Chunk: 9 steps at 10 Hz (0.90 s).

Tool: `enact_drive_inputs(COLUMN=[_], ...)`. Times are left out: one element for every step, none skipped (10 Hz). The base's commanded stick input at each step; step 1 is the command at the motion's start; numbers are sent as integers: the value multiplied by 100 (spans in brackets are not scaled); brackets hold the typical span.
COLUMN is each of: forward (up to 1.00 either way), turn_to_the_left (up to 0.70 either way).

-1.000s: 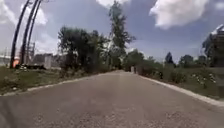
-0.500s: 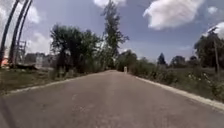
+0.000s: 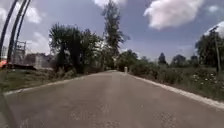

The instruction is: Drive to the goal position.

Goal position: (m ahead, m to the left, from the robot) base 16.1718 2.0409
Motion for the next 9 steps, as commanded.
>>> enact_drive_inputs(forward=[50,50,50,50,50,50,50,50,50], turn_to_the_left=[0,0,0,0,0,0,0,0,0])
